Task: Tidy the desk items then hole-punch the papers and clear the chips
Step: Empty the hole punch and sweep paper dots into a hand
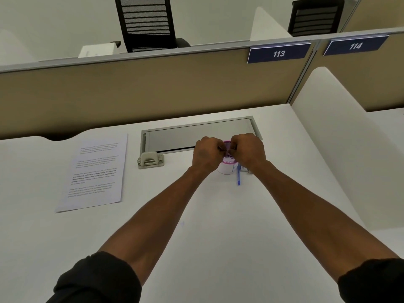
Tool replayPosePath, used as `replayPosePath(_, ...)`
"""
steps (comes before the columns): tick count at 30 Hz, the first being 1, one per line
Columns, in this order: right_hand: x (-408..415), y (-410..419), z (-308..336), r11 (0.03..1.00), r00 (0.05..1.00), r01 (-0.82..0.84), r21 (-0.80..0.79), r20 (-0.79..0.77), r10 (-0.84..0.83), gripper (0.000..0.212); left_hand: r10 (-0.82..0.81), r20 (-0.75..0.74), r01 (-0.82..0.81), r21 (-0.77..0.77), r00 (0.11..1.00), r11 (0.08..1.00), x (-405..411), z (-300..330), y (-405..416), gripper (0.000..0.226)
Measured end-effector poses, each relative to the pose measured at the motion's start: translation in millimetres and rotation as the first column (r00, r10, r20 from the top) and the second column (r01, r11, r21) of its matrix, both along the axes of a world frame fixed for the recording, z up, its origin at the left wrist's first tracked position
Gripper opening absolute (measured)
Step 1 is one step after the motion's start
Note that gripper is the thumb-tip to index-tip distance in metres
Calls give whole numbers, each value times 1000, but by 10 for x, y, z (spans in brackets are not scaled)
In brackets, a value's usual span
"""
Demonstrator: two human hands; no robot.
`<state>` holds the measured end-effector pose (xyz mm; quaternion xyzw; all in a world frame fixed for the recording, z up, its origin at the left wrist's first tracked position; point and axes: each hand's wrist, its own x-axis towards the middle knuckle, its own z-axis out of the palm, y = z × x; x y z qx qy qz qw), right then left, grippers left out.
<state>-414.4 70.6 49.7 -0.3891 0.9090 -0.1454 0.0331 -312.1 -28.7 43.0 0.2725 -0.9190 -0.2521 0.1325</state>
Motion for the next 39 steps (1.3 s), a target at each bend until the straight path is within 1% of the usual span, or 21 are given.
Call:
replayPosePath(7, -1, -35, -5, 992, 995, -89, 90, 48, 85, 36, -57, -7, 57, 2, 998, 998, 23, -90, -16, 26)
replayPosePath(10, 14, -29, -4, 995, 996, -83, 61, 49, 80, 37, -11, -122, 17, 48, 992, 999, 62, -101, 9, 24)
replayPosePath(12, 23, -28, -14, 998, 996, -62, 30, 70, 60, 38, 61, -228, -32, 130, 972, 991, 149, -115, 11, 20)
replayPosePath(14, 30, -11, -39, 997, 996, -76, 22, 54, 74, 35, 171, -344, -87, 247, 923, 965, 294, -136, 14, 17)
replayPosePath(15, 29, 7, -53, 996, 996, -85, 10, 38, 84, 34, 233, -375, -119, 303, 897, 946, 385, -147, 14, 18)
replayPosePath(18, 74, 61, -39, 993, 997, -68, -92, 25, 71, 37, 418, -378, -212, 478, 826, 852, 814, -154, -6, 24)
replayPosePath(20, 182, 107, 24, 964, 998, -54, -262, 15, 60, 39, 505, -374, -255, 546, 778, 798, 1226, -206, -28, 27)
replayPosePath(21, 275, 141, 53, 921, 998, -68, -383, -12, 68, 35, 529, -374, -295, 527, 762, 797, 1472, -263, -31, 28)
replayPosePath(23, 550, 226, 27, 815, 993, -110, -568, -25, 116, 26, 527, -343, -403, 373, 777, 836, 1998, -485, -12, 29)
replayPosePath(24, 732, 270, -50, 784, 984, -129, -607, 17, 176, 24, 517, -296, -444, 280, 803, 851, 2264, -636, 8, 32)
replayPosePath(25, 922, 318, -162, 779, 965, -156, -607, 75, 251, 25, 508, -231, -467, 210, 830, 859, 2515, -798, 30, 36)
replayPosePath(26, 1094, 362, -303, 808, 937, -197, -556, 136, 322, 31, 499, -160, -475, 166, 852, 864, 2733, -955, 53, 41)
replayPosePath(27, 1232, 392, -468, 854, 905, -259, -451, 195, 378, 40, 486, -92, -473, 134, 869, 871, 2909, -1086, 72, 48)
replayPosePath(28, 1348, 410, -642, 888, 876, -333, -317, 244, 416, 52, 463, -31, -458, 97, 886, 883, 3042, -1184, 90, 54)
replayPosePath(29, 1439, 402, -808, 898, 854, -399, -188, 281, 438, 64, 428, 16, -428, 54, 904, 902, 3130, -1252, 100, 58)
replayPosePath(31, 1581, 313, -1045, 879, 842, -476, -21, 278, 462, 79, 359, 83, -358, -34, 929, 933, 3194, -1294, 122, 63)
replayPosePath(33, 1709, 186, -1174, 868, 864, -488, 92, 190, 466, 87, 353, 130, -345, -80, 927, 935, 3170, -1280, 127, 65)
replayPosePath(34, 1768, 146, -1196, 868, 877, -477, 136, 144, 459, 90, 356, 144, -348, -82, 923, 934, 3150, -1269, 121, 66)
replayPosePath(36, 1873, 150, -1190, 863, 878, -479, 160, 116, 465, 94, 356, 159, -345, -92, 921, 934, 3141, -1280, 123, 67)
replayPosePath(37, 1928, 186, -1171, 845, 858, -513, 152, 121, 499, 94, 355, 161, -342, -103, 921, 934, 3148, -1300, 120, 68)
replayPosePath(39, 2052, 302, -1114, 760, 772, -635, 139, 162, 615, 93, 344, 168, -330, -108, 924, 938, 3157, -1328, 113, 69)
